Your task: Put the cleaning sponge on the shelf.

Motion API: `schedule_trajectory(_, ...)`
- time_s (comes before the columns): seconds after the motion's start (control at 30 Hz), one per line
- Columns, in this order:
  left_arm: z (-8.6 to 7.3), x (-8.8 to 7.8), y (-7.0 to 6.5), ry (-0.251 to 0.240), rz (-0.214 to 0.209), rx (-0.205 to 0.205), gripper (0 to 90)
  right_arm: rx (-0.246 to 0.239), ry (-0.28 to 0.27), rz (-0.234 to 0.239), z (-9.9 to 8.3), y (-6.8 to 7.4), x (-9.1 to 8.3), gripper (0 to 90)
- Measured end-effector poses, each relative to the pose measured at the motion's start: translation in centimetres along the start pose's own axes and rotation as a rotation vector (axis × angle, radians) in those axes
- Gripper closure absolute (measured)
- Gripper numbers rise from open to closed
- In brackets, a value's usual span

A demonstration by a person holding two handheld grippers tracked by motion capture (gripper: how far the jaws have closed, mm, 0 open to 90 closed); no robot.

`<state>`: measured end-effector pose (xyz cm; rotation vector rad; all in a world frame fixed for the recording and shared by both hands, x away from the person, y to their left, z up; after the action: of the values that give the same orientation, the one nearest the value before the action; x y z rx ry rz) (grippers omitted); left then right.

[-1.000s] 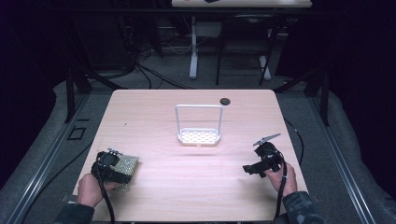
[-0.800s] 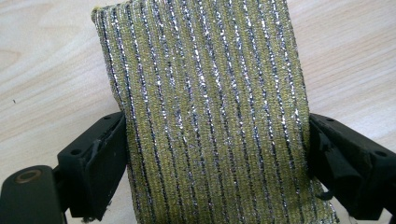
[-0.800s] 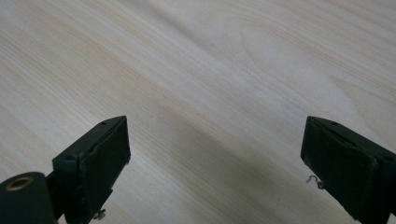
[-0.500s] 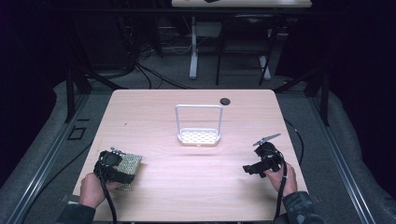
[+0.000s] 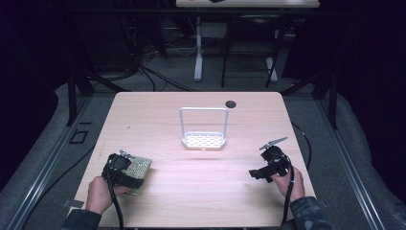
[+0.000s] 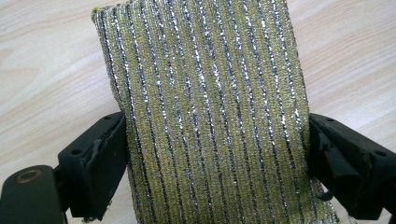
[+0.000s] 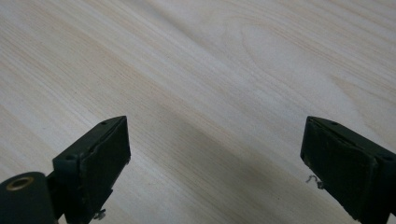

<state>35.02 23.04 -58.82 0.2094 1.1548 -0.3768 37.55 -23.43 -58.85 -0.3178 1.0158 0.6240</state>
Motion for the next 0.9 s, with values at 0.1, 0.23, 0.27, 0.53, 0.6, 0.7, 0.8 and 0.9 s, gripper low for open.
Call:
schedule_trajectory(0.1, 0.2, 0.0, -0.3, 0.0, -0.005, 0.009, 11.0, 0.0, 0.001, 0.0, 0.0, 0.0, 0.0, 7.6)
schedule_trajectory(0.23, 0.6, 0.1, -0.8, -0.004, -0.012, 0.02, 11.1, 0.0, -0.001, -0.001, 0.0, 0.0, 0.0, 7.7)
schedule_trajectory(0.27, 0.6, 0.2, -0.9, -0.005, -0.01, 0.023, 11.1, 0.003, 0.0, 0.001, 0.0, 0.0, 0.0, 7.7)
schedule_trajectory(0.53, 1.1, 0.3, -1.6, -0.004, -0.021, 0.047, 11.1, 0.005, -0.005, -0.001, 0.0, 0.1, 0.1, 7.7)
schedule_trajectory(0.6, 1.3, 0.4, -1.9, -0.006, -0.024, 0.056, 11.2, 0.005, -0.005, -0.001, 0.0, 0.1, 0.1, 7.7)
schedule_trajectory(0.7, 1.5, 0.4, -2.3, -0.008, -0.029, 0.066, 11.2, 0.005, -0.004, -0.001, 0.0, 0.1, 0.1, 7.7)
schedule_trajectory(0.8, 1.7, 0.5, -2.6, -0.009, -0.034, 0.072, 11.2, 0.006, -0.003, 0.0, 0.0, 0.1, 0.1, 7.8)
schedule_trajectory(0.9, 1.9, 0.5, -2.7, -0.008, -0.033, 0.081, 11.2, 0.0, 0.003, -0.002, 0.0, 0.0, 0.1, 7.8)
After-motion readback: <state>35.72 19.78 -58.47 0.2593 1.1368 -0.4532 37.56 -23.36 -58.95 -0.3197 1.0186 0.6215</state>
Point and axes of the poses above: each handheld gripper's, and its own axes: x roughly forward along the jaws, z roughly out of its top, y roughly to its left, the point moved 6 cm from there along x, roughly forward along the jaws, and after that the axes turned 6 degrees about -x, right-handed, at the moved point
